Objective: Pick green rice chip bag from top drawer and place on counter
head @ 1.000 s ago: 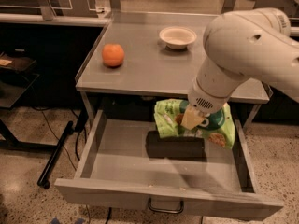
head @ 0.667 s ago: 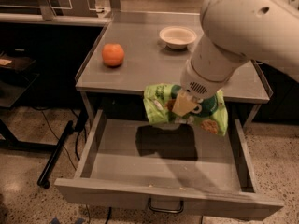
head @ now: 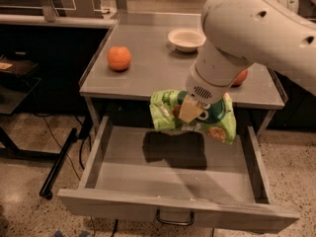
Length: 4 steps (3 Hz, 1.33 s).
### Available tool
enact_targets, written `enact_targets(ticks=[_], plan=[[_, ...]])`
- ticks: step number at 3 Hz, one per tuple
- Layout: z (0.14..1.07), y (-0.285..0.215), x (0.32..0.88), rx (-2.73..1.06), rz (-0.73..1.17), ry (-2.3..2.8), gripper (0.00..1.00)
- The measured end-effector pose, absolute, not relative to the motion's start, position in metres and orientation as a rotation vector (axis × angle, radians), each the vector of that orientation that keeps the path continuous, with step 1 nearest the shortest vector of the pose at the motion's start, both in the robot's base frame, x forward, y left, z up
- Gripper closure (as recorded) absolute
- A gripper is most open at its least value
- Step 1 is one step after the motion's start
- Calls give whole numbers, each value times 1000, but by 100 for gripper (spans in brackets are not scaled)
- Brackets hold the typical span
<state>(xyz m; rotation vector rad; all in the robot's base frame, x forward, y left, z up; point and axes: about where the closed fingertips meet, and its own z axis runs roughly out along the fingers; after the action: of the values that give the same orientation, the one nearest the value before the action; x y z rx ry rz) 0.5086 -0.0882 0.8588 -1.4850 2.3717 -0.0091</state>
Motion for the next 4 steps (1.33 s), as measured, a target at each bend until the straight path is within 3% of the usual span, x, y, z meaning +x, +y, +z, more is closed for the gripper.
enact_targets(ticks=[2,4], plan=[[835,-60,571,-1390,-9,2486,100],[849,-67,562,-1372,5,2465,100]])
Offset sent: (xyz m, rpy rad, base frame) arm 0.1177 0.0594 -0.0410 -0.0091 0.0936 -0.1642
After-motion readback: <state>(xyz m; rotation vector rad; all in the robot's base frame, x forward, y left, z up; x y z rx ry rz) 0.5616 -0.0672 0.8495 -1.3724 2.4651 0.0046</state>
